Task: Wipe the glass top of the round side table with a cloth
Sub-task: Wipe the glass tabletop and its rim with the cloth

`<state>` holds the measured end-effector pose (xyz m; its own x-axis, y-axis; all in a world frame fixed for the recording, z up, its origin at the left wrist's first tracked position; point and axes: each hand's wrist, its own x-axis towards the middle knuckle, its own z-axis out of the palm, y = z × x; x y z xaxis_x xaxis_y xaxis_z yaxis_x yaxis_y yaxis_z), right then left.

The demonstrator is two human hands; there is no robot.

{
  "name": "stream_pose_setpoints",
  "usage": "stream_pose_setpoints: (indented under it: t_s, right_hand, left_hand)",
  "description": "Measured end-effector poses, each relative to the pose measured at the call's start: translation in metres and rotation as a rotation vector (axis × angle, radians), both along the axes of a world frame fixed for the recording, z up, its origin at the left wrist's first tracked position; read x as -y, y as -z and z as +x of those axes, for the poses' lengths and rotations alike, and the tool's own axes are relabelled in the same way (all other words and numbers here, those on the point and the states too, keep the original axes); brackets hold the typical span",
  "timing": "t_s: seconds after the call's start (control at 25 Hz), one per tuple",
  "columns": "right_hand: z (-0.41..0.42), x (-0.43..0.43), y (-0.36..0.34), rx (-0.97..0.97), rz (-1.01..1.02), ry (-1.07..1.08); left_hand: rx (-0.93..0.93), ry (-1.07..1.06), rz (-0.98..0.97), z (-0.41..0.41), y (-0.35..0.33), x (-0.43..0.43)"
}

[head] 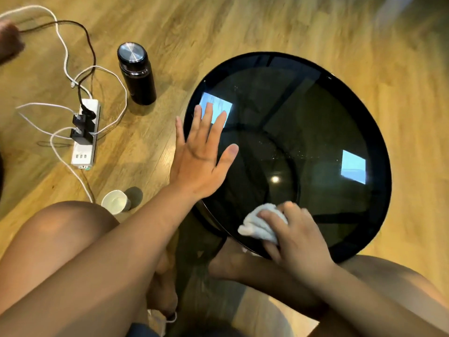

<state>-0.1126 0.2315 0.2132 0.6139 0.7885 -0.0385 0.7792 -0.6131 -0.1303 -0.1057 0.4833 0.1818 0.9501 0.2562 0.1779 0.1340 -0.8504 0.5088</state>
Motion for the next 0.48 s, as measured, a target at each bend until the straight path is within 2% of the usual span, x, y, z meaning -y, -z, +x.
stream_pose_setpoints:
  t_s: [0.12,0.28,0.4,0.48]
  right_hand:
    - [0.045,-0.045,0.01,0.086,0.05,0.016]
    - [0.15,-0.137,0.021,0.233,0.113,0.193]
    - [0.239,-0.214,0.027,0.242,0.119,0.313]
    - [0.268,-0.237,0.032,0.228,0.099,0.338]
  left_hand:
    - [-0.002,0.005,-0.008,0.003,0.004,-0.002]
    - [-0.011,0.022,-0.021,0.004,0.007,-0.003]
    - [0.01,0.017,-0.054,0.004,0.007,-0.002]
    - [0.028,0.002,-0.07,0.006,0.01,-0.004]
